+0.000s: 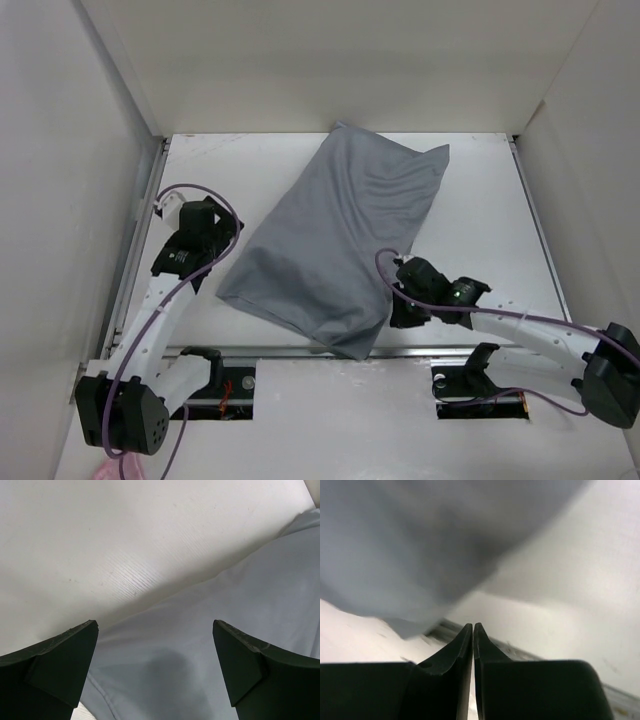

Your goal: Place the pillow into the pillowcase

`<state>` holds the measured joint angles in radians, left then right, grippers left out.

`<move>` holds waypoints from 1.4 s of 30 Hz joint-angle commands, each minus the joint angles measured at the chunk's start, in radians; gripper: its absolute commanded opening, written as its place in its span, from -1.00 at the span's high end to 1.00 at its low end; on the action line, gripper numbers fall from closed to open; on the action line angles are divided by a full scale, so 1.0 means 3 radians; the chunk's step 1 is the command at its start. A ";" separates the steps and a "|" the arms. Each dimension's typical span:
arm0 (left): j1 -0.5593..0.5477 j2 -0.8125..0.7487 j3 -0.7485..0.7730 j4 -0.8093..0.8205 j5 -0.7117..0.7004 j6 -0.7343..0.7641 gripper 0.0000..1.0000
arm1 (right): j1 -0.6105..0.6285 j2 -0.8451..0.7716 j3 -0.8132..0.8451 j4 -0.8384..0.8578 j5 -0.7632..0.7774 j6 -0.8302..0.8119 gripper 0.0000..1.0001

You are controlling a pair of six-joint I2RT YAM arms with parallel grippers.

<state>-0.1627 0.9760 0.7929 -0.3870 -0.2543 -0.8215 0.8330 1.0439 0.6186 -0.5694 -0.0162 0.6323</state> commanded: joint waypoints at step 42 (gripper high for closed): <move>-0.1376 0.1579 0.0052 0.0303 0.0014 0.0105 -1.00 | -0.2766 0.3494 0.3628 0.0666 0.0371 -0.0788 -0.43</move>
<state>-0.5770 1.4330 0.8749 -0.2146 -0.2337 -0.7368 0.0669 2.0731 1.6409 -0.3931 0.0891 0.3973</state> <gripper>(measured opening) 0.997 0.723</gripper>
